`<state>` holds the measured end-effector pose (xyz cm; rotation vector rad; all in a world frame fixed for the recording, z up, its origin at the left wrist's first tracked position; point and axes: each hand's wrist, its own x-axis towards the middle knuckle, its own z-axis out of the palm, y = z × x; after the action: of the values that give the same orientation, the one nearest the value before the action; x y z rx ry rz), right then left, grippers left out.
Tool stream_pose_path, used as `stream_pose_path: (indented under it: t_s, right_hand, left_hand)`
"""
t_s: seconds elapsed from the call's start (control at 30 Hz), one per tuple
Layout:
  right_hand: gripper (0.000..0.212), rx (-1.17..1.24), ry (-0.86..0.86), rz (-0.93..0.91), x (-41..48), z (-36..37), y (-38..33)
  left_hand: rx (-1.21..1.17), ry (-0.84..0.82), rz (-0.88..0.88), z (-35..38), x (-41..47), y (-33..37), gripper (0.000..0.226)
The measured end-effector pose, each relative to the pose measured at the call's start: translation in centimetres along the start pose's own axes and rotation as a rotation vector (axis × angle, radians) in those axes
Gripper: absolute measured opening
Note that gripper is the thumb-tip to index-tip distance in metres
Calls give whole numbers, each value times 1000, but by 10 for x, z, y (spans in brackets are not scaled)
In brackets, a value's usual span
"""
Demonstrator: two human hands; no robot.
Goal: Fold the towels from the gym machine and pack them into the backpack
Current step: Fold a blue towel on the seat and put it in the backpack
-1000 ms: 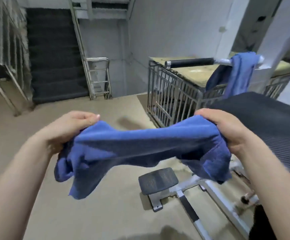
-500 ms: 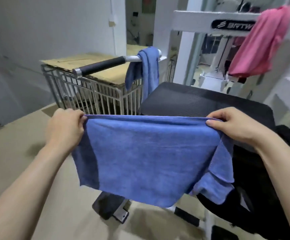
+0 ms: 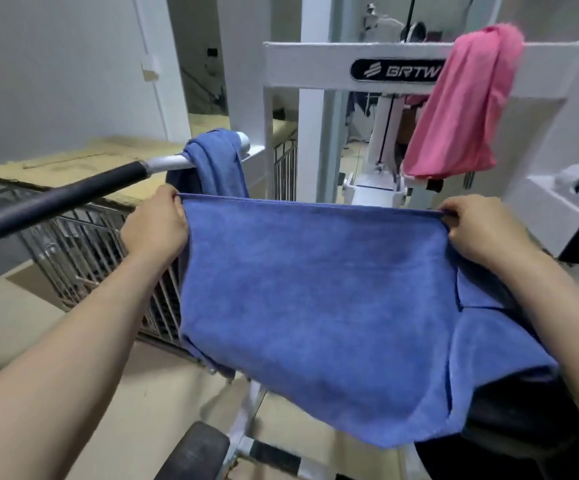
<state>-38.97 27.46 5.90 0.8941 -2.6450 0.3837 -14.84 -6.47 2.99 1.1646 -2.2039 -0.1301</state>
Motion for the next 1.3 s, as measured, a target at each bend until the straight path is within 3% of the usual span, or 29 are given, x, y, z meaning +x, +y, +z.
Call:
stream_pose_path:
  t_s: [0.23,0.3,0.4,0.47,0.53,0.63,0.7,0.83,0.93,1.03,1.1,1.2,1.3]
  right_hand:
    - [32,-43,-217,127,55,12,46]
    - [36,-80,-267,171,57,13,57]
    - [41,-113,-316,180,52,10,63]
    - [37,-64,-386,166,42,1,53]
    - [45,20,-452,184,26,-13,37]
    - [62,-69,-510,223,-5,-23,20]
    - [59,-131,-462,259,-21,-17,18]
    - [34,46,-162,387,-32,-10,24]
    - [18,507,-46,606,-37,-12,40]
    - [22,888,59,748,-39,-13,72]
    - [22,883,95,767,-35,-8,101]
    - [15,653,164,740,-27,10,138]
    - [27,418,131,702,-21,24,158]
  left_hand:
    - [11,-32,38,33,60,32,17]
    - [-3,-61,58,36,64,41,24]
    - [-51,-153,298,36,38,76,46]
    - [-125,-302,556,37,-3,105,35]
    - [-213,-464,799,34,-49,129,25]
    - [-203,-564,1031,28,-99,162,50]
    - [-214,-623,1103,22,-126,183,63]
    - [-301,-716,1153,22,-168,221,56]
    - [-468,-770,1024,24,-185,237,70]
    - [-697,-830,878,15,-197,249,61]
    - [-775,-905,823,7,-210,254,58]
    - [-816,-959,841,-2,-237,263,51]
    - [-681,-909,903,-4,-261,279,31]
